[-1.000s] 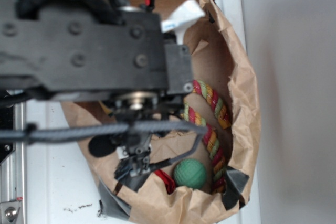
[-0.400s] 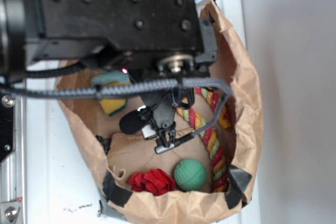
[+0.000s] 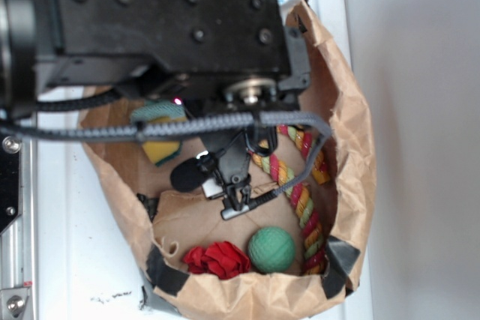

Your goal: Grab the blue cloth.

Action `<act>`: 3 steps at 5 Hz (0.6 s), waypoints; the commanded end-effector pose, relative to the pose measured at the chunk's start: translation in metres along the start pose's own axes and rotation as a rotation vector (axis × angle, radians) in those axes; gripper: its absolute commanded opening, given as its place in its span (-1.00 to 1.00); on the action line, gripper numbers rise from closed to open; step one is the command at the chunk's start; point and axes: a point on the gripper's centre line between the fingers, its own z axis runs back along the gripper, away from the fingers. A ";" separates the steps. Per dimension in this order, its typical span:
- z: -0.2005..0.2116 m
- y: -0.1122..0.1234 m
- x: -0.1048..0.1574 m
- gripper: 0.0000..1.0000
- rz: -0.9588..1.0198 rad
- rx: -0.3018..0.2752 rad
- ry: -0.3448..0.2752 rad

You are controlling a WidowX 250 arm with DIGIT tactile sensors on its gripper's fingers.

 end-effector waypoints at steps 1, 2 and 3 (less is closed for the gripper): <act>0.005 0.065 -0.007 1.00 0.508 0.010 -0.056; 0.008 0.068 -0.001 1.00 0.756 0.040 -0.052; 0.012 0.064 0.008 1.00 0.894 0.071 -0.057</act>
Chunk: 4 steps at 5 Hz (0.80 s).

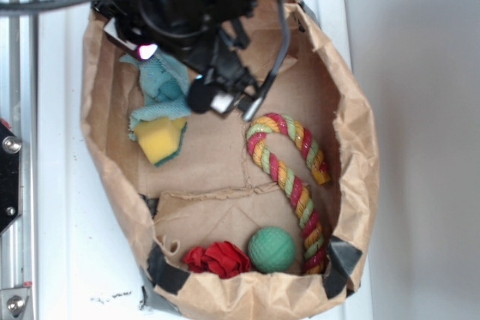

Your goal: Grab the blue cloth.

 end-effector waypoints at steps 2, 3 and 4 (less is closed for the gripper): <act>-0.002 -0.011 0.013 1.00 0.186 0.037 -0.064; -0.025 -0.012 0.006 1.00 0.157 0.024 -0.083; -0.040 -0.016 -0.004 1.00 0.122 0.014 -0.072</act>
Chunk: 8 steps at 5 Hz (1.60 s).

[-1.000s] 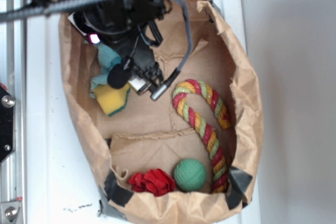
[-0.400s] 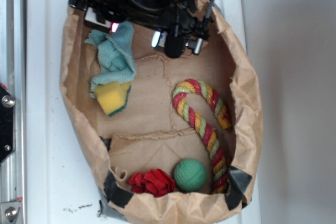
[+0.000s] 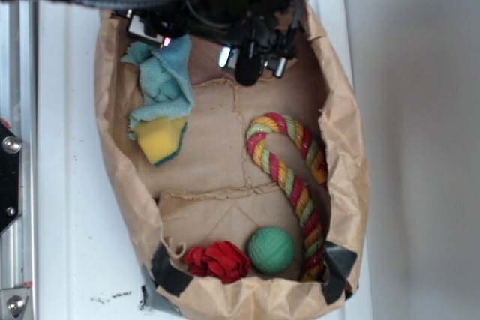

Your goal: Grab the blue cloth.

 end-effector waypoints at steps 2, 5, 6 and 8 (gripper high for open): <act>-0.032 0.005 -0.026 1.00 -0.115 -0.010 -0.072; -0.050 0.014 -0.029 -1.00 -0.201 0.006 -0.137; -0.047 0.014 -0.027 -1.00 -0.195 -0.007 -0.140; -0.037 0.012 -0.023 -1.00 -0.196 -0.031 -0.125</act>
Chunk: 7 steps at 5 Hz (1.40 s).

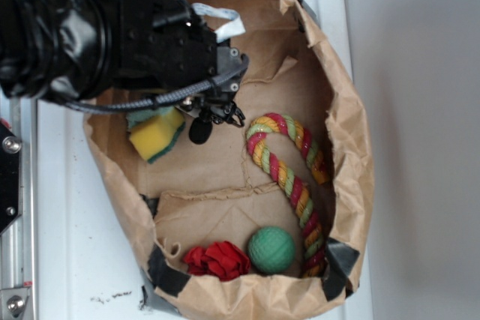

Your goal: Grab the blue cloth.

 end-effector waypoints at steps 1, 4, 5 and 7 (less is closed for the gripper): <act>0.036 0.002 0.019 -1.00 -0.092 -0.095 -0.057; 0.123 0.004 0.021 -1.00 -0.681 -0.342 -0.054; 0.133 -0.003 0.010 -1.00 -0.769 -0.340 -0.053; 0.142 -0.029 -0.014 -1.00 -0.822 -0.329 -0.100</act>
